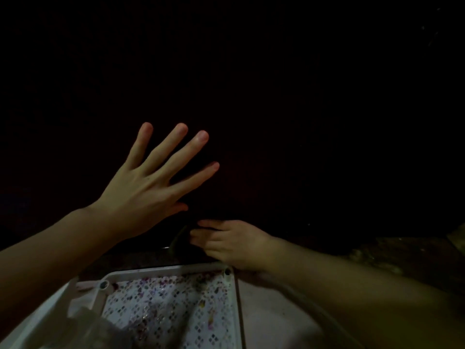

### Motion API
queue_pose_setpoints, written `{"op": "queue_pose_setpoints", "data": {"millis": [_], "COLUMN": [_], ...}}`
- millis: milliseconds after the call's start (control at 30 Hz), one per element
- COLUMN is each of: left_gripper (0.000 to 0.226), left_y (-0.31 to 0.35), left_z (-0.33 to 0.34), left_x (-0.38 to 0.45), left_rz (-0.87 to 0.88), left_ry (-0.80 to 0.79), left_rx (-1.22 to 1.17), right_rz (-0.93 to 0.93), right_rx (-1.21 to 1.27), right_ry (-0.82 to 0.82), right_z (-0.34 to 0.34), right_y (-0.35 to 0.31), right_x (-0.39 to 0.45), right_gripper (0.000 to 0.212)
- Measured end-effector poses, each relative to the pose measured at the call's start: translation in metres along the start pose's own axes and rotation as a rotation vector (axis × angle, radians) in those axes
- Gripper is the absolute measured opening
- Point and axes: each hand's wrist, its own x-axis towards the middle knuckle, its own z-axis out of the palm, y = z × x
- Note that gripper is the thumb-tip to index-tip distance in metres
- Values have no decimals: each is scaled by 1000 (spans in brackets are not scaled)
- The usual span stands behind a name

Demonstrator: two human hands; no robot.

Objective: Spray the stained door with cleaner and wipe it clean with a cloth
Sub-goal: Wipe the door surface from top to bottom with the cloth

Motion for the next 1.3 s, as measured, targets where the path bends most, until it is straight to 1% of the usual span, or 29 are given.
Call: {"op": "queue_pose_setpoints", "data": {"millis": [100,133,200,267,333,400,433,500,567,633,700,767,833,933,1000,1067,1167,1233,1300], "left_gripper": [109,108,108,109,110,109,108,105,103,98,85,69,61,60,54,46,42,43,44], "left_y": [15,20,27,33,35,33,31,24,15,4,-8,-22,-37,-52,-57,-60,-68,-74,-77], "left_z": [3,4,7,8,7,5,3,0,-2,-3,-6,-9,-14,-25,-32,-39,-44,-47,-47], "left_x": [12,16,22,27,29,29,28,24,18,8,-3,-13,-23,-36,-42,-44,-46,-46,-46], "left_rz": [24,31,33,29,28,34,38,44,35,9,-14,-33,-55,-65,-77,-99,-135,-173,-211], "left_ry": [-1,0,7,8,4,2,6,13,22,41,86,132,174,195,202,219,239,239,236], "left_rx": [-14,-23,-39,-50,-66,-82,-88,-100,-101,-91,-80,-72,-70,-74,-97,-119,-129,-129,-131], "right_rz": [35,35,9,15,63,104,117,138,157,193,215,230,268,355,478,662,889,1039,1159], "right_rx": [-6,13,13,15,49,70,78,106,100,81,86,83,103,130,90,73,74,95,130], "right_ry": [36,27,-40,-128,-167,-165,-135,-7,117,281,468,606,689,722,729,728,732,821,976], "right_z": [16,23,35,40,41,41,41,40,34,21,-6,-39,-65,-74,-67,-59,-56,-60,-74], "right_y": [9,12,18,26,32,33,33,33,35,41,52,66,78,88,91,95,102,111,127], "right_x": [-56,-78,-122,-165,-197,-208,-207,-198,-177,-140,-87,-35,-7,-21,-50,-79,-108,-112,-102], "right_gripper": [44,42,39,47,47,41,34,20,30,30,26,25,22,24,25,27,42,44,39]}}
